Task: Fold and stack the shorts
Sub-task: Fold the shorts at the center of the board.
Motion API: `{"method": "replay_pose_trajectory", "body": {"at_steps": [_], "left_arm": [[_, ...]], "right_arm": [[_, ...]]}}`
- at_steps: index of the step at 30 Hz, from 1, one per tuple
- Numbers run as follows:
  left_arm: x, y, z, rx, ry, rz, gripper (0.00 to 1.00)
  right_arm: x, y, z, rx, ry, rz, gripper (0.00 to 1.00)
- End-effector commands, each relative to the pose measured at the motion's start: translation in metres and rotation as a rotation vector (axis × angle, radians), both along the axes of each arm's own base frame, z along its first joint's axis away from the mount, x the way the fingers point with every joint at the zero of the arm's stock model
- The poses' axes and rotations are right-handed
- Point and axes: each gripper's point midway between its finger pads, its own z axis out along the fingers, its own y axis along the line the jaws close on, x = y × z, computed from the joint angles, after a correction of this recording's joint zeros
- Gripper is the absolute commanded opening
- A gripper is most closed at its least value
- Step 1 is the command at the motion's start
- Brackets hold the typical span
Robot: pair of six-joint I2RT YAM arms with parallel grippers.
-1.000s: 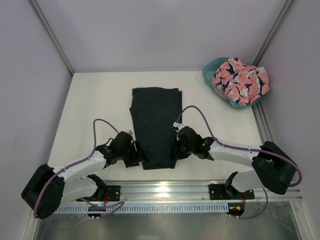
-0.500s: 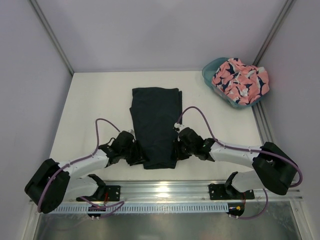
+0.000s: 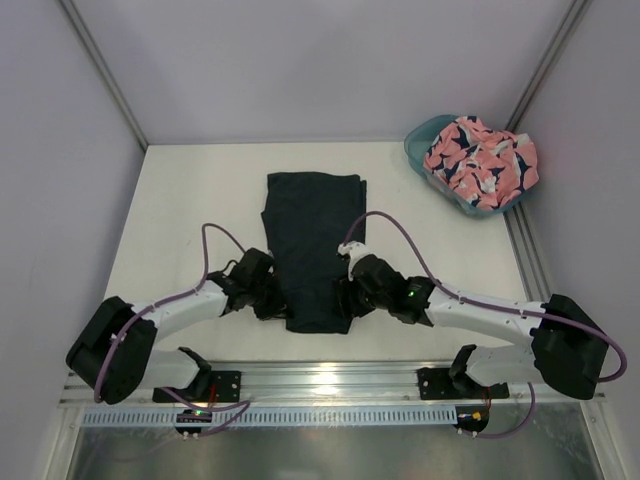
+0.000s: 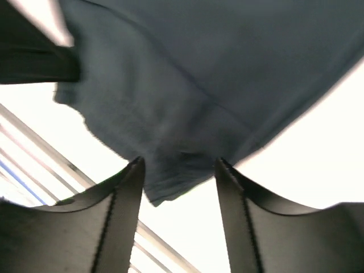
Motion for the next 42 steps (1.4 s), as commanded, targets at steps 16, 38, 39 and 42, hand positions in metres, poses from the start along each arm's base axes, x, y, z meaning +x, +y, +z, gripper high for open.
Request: {"method": "replay_pose_trajectory", "body": {"at_steps": [16, 38, 39, 42], "left_arm": [[0.030, 0.018, 0.047, -0.097, 0.131, -0.067, 0.00], [0.022, 0.044, 0.058, -0.003, 0.196, -0.021, 0.04], [0.024, 0.044, 0.064, -0.010, 0.176, -0.011, 0.10], [0.040, 0.060, 0.078, 0.051, 0.090, 0.039, 0.36]], "right_arm": [[-0.004, 0.114, 0.030, -0.345, -0.772, 0.460, 0.80], [0.005, 0.111, -0.003, -0.738, -1.011, 0.320, 0.28], [0.000, 0.113, -0.001, -0.751, -1.007, 0.341, 0.22], [-0.021, 0.115, 0.007, -0.756, -0.969, 0.409, 0.06]]}}
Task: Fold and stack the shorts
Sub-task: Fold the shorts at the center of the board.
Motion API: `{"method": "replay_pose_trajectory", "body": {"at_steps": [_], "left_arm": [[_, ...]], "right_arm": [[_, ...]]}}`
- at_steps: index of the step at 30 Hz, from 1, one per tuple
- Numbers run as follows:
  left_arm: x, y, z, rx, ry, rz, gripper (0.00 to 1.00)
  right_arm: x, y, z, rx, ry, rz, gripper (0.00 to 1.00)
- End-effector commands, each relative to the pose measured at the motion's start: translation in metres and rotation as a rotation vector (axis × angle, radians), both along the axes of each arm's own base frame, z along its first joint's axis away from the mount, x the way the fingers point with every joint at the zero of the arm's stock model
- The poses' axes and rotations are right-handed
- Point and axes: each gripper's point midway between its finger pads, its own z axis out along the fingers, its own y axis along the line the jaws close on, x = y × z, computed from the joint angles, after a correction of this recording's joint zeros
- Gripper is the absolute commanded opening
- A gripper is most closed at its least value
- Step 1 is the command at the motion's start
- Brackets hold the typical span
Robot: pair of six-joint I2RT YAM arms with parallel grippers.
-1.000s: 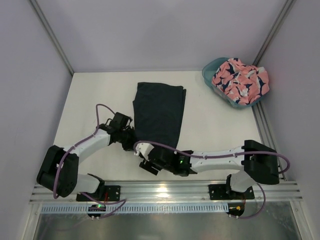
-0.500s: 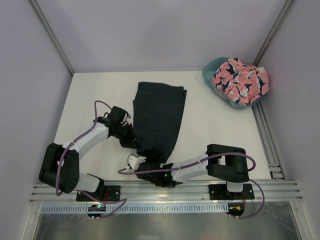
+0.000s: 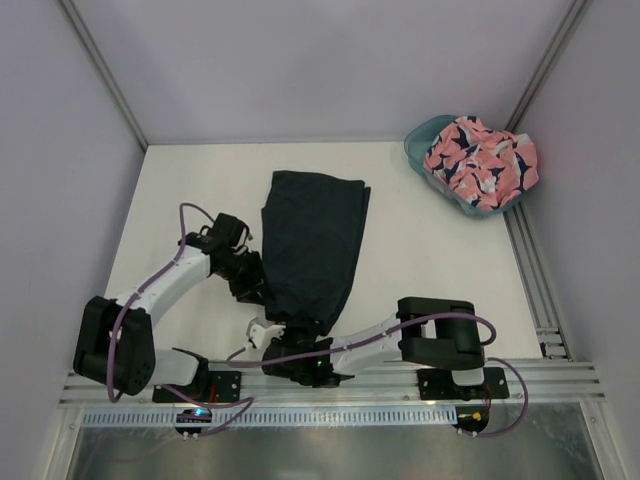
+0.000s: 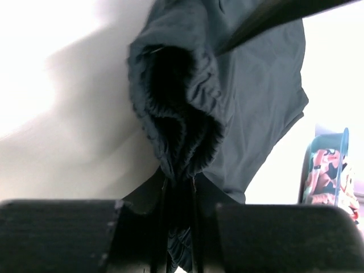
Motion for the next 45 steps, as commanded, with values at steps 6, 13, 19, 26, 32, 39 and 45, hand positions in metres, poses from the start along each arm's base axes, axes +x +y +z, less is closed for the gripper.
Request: {"method": "replay_pose_trajectory", "body": {"at_steps": [6, 13, 19, 26, 32, 39, 45], "left_arm": [[0.068, 0.067, 0.066, 0.199, -0.279, 0.188, 0.53], [0.106, 0.097, 0.069, 0.204, -0.298, 0.250, 0.56], [0.117, 0.108, 0.061, 0.210, -0.280, 0.256, 0.55], [0.156, 0.115, 0.067, 0.131, -0.325, 0.362, 0.55], [0.188, 0.116, 0.056, 0.136, -0.300, 0.350, 0.55], [0.208, 0.115, 0.049, 0.124, -0.297, 0.345, 0.55], [0.217, 0.114, 0.049, 0.113, -0.295, 0.354, 0.55]], "right_arm": [[-0.061, 0.007, 0.050, -0.012, 0.243, 0.041, 0.04], [-0.092, 0.006, 0.074, -0.045, 0.467, 0.043, 0.04], [-0.080, 0.012, 0.110, -0.130, 0.514, 0.098, 0.04], [-0.010, 0.020, 0.138, -0.232, 0.468, 0.077, 0.04], [0.042, 0.033, 0.157, -0.174, 0.444, 0.073, 0.04], [0.100, 0.026, 0.158, -0.095, 0.460, 0.025, 0.04], [0.147, 0.012, 0.152, -0.048, 0.462, -0.021, 0.04]]}}
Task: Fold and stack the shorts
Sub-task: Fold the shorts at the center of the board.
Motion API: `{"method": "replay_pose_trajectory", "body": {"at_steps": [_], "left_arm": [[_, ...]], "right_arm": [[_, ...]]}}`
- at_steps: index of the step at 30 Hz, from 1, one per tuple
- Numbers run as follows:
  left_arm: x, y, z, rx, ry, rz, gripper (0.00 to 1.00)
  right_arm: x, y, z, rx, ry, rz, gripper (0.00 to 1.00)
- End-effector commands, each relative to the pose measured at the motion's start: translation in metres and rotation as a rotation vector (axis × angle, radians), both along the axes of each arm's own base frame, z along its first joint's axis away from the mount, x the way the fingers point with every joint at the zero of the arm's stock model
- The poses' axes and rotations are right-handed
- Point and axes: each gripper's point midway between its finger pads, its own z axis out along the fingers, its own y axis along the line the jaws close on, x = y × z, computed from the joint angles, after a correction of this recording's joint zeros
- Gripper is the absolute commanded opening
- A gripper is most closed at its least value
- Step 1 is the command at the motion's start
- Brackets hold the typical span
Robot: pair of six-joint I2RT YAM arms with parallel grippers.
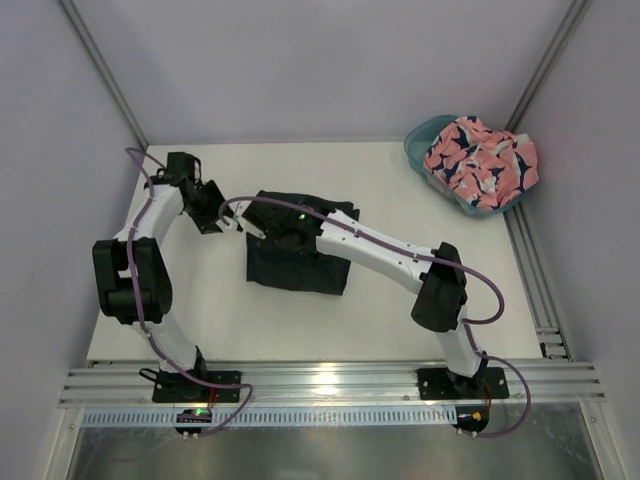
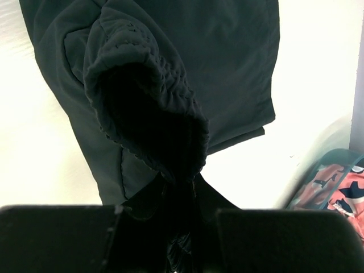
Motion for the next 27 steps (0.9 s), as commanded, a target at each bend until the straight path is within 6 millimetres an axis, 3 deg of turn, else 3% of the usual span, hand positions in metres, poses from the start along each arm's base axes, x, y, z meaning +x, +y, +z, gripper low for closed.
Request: {"method": "replay_pose_trajectory", "body": {"at_steps": [1, 5, 9, 13, 18, 19, 20, 22, 23, 27], "left_arm": [[0.020, -0.002, 0.021, -0.022, -0.082, 0.003, 0.55], [0.026, -0.005, 0.023, -0.043, -0.092, 0.004, 0.55], [0.029, -0.007, 0.020, -0.049, -0.093, 0.006, 0.56], [0.040, -0.014, 0.015, -0.089, -0.115, -0.019, 0.55], [0.041, -0.012, 0.015, -0.074, -0.093, -0.018, 0.55], [0.041, -0.012, 0.016, -0.069, -0.095, -0.025, 0.55], [0.041, -0.014, 0.020, -0.080, -0.104, -0.041, 0.55], [0.046, -0.022, 0.032, -0.113, -0.150, -0.104, 0.55], [0.045, -0.027, 0.036, -0.137, -0.159, -0.134, 0.55], [0.043, -0.028, 0.045, -0.134, -0.162, -0.160, 0.55]], "right_arm": [[0.032, 0.011, 0.014, 0.079, -0.049, 0.017, 0.04], [0.065, 0.009, 0.009, 0.103, -0.065, 0.003, 0.05], [0.116, 0.000, 0.008, 0.142, -0.130, -0.068, 0.05], [0.127, 0.004, 0.017, 0.176, -0.128, -0.071, 0.04], [0.094, 0.000, 0.019, 0.187, -0.074, -0.055, 0.04], [0.078, -0.001, 0.005, 0.150, -0.051, -0.042, 0.04], [0.068, -0.005, 0.020, 0.175, -0.064, -0.046, 0.04], [0.038, -0.003, 0.013, 0.155, -0.045, -0.014, 0.04], [0.027, -0.005, 0.029, 0.189, -0.057, -0.023, 0.04], [-0.023, -0.001, 0.033, 0.200, -0.034, -0.003, 0.04]]}}
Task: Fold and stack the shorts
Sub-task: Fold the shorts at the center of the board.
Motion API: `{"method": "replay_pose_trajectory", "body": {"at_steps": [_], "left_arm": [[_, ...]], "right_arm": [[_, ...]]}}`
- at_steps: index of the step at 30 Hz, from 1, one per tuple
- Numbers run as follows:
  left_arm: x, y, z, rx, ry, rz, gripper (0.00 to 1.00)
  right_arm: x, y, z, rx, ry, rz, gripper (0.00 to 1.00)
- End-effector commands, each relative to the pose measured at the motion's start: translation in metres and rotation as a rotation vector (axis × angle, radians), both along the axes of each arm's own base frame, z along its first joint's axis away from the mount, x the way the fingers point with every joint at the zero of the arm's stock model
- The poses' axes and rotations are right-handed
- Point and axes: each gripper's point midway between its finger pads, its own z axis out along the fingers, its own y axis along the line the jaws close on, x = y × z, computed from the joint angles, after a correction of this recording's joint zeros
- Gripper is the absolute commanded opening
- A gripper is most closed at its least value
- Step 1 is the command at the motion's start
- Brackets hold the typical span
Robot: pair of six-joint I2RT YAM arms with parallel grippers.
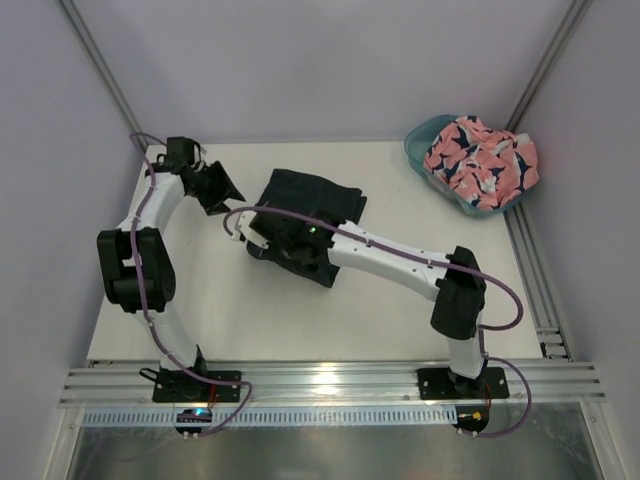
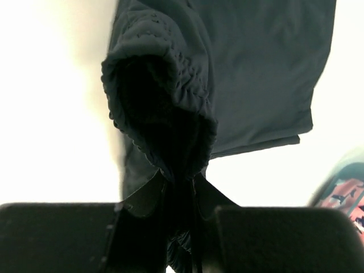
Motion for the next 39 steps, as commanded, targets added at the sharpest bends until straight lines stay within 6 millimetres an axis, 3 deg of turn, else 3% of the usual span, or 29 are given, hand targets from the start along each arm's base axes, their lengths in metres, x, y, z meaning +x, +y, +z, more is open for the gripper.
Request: {"method": "replay_pose_trajectory", "body": {"at_steps": [1, 5, 12, 17, 21, 26, 29, 32, 37, 39], "left_arm": [[-0.001, -0.008, 0.022, -0.027, -0.051, -0.070, 0.55], [-0.009, -0.008, 0.015, -0.028, -0.018, -0.078, 0.54], [-0.028, -0.006, -0.002, -0.016, 0.018, -0.063, 0.54], [-0.037, 0.001, -0.007, 0.030, 0.032, -0.043, 0.54], [-0.034, 0.010, -0.001, 0.076, 0.023, -0.008, 0.54], [-0.025, 0.021, 0.001, 0.124, 0.027, 0.039, 0.55], [-0.020, 0.031, 0.000, 0.132, 0.041, 0.077, 0.56], [-0.014, 0.035, -0.003, 0.142, 0.050, 0.098, 0.56], [-0.009, 0.043, -0.012, 0.178, 0.078, 0.108, 0.56], [-0.009, 0.045, -0.014, 0.189, 0.086, 0.115, 0.56]], "right_arm": [[-0.044, 0.006, 0.045, 0.112, -0.041, -0.002, 0.04], [-0.082, 0.011, 0.035, 0.118, -0.005, -0.001, 0.04], [-0.139, 0.018, 0.043, 0.073, -0.007, -0.006, 0.04], [-0.150, 0.022, 0.048, 0.028, -0.034, -0.005, 0.04], [-0.127, 0.020, 0.061, -0.001, -0.108, 0.001, 0.04], [-0.069, 0.021, 0.080, 0.049, -0.188, -0.029, 0.04], [-0.035, 0.020, 0.078, 0.075, -0.171, -0.022, 0.04], [-0.001, 0.017, 0.062, 0.078, -0.157, -0.049, 0.07], [0.040, 0.022, 0.016, 0.093, -0.086, -0.036, 0.14], [0.064, 0.016, 0.012, 0.119, -0.082, -0.068, 0.21]]}}
